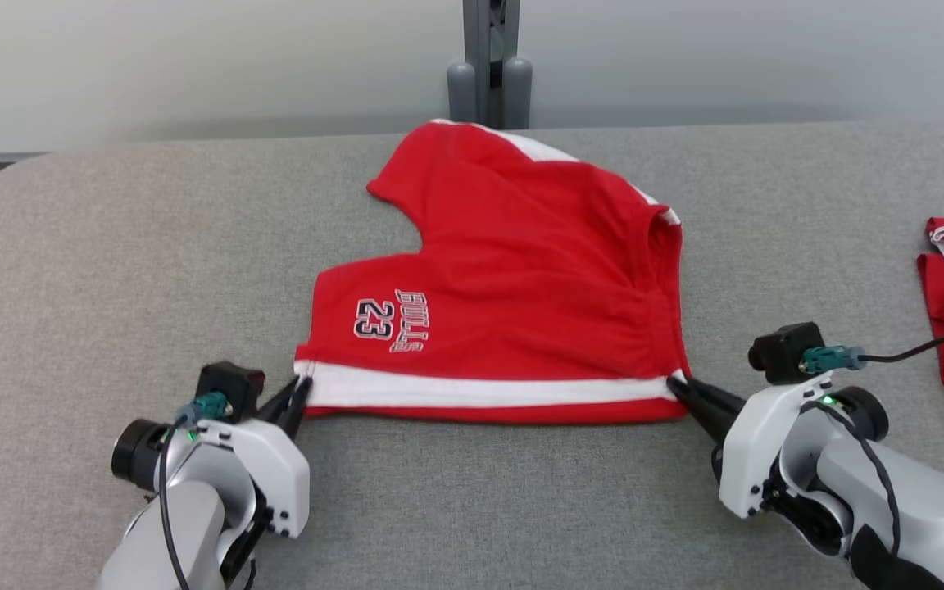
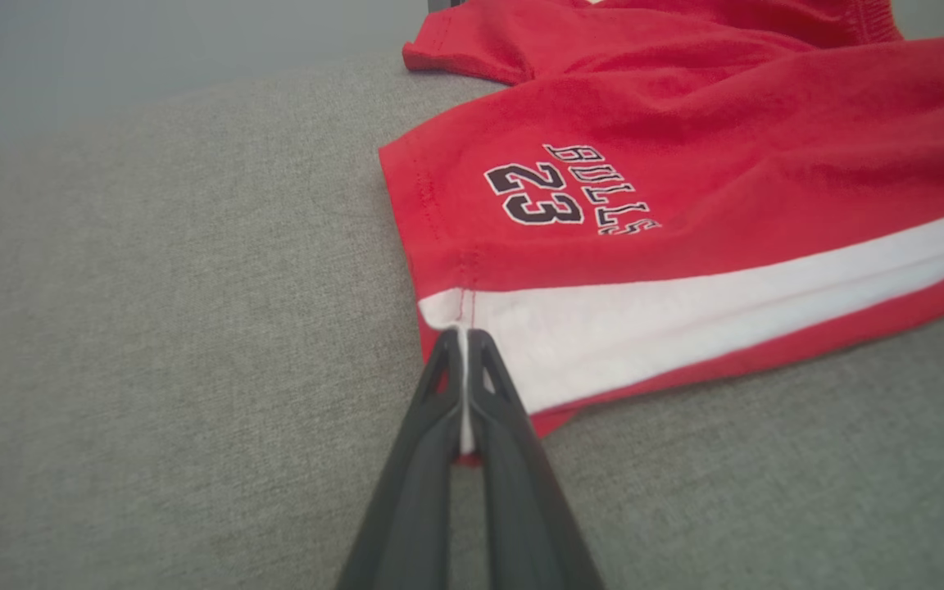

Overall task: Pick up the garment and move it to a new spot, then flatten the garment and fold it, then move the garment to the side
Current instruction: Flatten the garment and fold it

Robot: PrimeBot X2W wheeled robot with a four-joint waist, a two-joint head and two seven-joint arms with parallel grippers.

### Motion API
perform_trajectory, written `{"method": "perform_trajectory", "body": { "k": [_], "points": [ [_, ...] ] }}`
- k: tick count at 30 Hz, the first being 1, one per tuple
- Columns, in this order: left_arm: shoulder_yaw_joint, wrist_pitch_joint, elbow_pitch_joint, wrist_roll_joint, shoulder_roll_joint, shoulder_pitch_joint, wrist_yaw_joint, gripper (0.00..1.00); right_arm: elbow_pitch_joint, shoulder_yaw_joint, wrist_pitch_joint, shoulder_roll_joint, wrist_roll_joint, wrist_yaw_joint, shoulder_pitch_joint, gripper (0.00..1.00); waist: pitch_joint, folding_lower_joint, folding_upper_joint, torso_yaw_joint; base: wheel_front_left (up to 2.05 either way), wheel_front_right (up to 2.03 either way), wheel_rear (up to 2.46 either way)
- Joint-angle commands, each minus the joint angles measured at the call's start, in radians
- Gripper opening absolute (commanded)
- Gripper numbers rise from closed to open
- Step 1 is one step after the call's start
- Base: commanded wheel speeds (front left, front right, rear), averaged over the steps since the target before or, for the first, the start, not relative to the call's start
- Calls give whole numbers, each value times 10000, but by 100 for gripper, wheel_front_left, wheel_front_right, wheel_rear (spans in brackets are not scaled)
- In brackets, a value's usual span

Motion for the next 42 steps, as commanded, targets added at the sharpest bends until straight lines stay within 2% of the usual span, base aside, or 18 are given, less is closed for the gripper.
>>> {"method": "perform_trajectory", "body": {
  "k": [1,5,11,20,30,37,42],
  "points": [
    [-216,245,-157,81,268,280,-43,0,-189,149,420,-141,257,3,266,0,-190,0,0,-13,0,0,0],
    [-494,674,-483,10,497,611,-59,0,-592,258,1091,-301,484,3,313,0,-355,0,0,-31,0,0,0],
    [-946,1674,-1528,-179,1179,1254,-54,0,-1589,402,2536,-757,972,3,643,0,-699,0,0,-50,0,0,0],
    [-1265,3786,-4238,-900,2700,2584,-47,0,-2726,434,4319,-1377,1670,3,1096,0,-1144,0,0,-112,0,0,0],
    [-878,6053,-7742,-2079,4310,4545,635,0,-3617,427,5973,-1961,2480,1,1863,0,-1443,0,0,-162,0,0,0],
    [-795,6723,-8948,-2454,4649,5155,1059,0,-4001,333,6571,-2043,2821,3,2280,0,-1495,0,0,-210,0,0,0],
    [-534,6851,-9444,-2510,4842,4978,1327,0,-4250,-45,6568,-2045,2978,3,2229,0,-1393,0,0,-326,0,0,0]
  ]
}}
